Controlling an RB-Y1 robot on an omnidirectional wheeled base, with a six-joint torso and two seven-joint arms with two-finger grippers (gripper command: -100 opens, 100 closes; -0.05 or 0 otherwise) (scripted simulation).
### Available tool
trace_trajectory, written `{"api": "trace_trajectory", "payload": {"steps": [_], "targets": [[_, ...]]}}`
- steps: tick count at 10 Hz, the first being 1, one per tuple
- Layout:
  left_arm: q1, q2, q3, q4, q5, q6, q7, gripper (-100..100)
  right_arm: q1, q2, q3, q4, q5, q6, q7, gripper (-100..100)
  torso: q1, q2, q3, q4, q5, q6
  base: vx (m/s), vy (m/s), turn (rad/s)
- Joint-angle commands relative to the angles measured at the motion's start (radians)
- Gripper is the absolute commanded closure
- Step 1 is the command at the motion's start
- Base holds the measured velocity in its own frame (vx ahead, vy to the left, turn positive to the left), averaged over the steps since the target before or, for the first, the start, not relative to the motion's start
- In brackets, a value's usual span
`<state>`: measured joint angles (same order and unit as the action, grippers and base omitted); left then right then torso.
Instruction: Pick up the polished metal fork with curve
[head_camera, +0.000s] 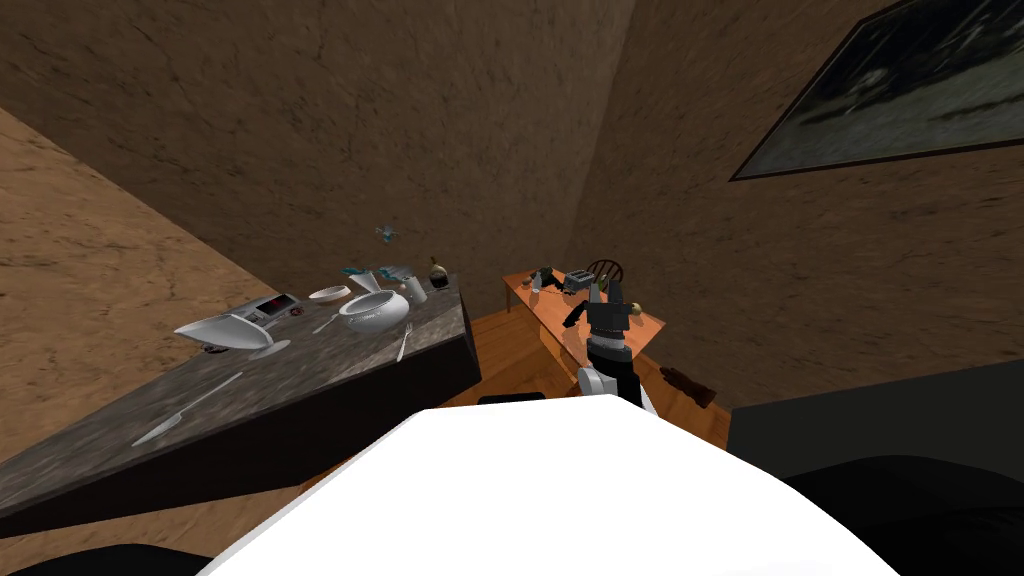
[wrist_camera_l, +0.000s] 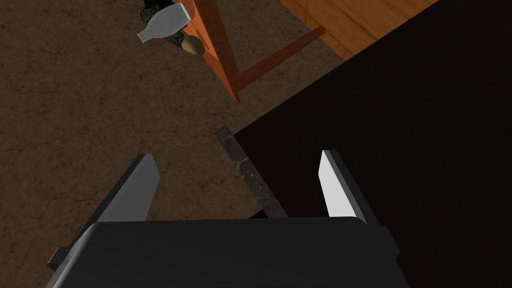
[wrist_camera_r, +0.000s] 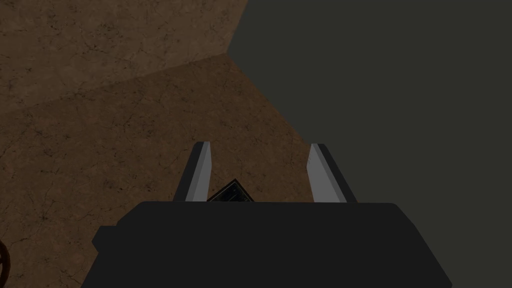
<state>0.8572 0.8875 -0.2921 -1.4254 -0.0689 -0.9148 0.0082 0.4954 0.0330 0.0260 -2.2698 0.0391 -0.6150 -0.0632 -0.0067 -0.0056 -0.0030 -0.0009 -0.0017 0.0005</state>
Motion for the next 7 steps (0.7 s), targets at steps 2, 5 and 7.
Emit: {"api": "trace_trajectory", "payload": {"steps": [2, 5, 7], "targets": [[0.044, 0.063, 0.000, 0.079, 0.000, 0.015, 0.007, -100, 0.000, 0.000, 0.000, 0.000, 0.000, 0.000, 0.000, 0, 0.000, 0.000, 0.000, 0.000, 0.000, 0.000, 0.072, -0.114, -0.051], [0.066, 0.099, 0.002, 0.136, 0.001, 0.015, 0.011, -100, 0.000, 0.000, 0.000, 0.000, 0.000, 0.000, 0.000, 0, 0.004, 0.003, 0.002, 0.001, 0.001, 0.000, 0.050, -0.061, -0.032], [0.066, 0.099, 0.002, 0.136, 0.001, 0.015, 0.011, -100, 0.000, 0.000, 0.000, 0.000, 0.000, 0.000, 0.000, 0, 0.003, 0.002, 0.001, 0.000, 0.000, 0.000, 0.048, -0.046, -0.023]]}}
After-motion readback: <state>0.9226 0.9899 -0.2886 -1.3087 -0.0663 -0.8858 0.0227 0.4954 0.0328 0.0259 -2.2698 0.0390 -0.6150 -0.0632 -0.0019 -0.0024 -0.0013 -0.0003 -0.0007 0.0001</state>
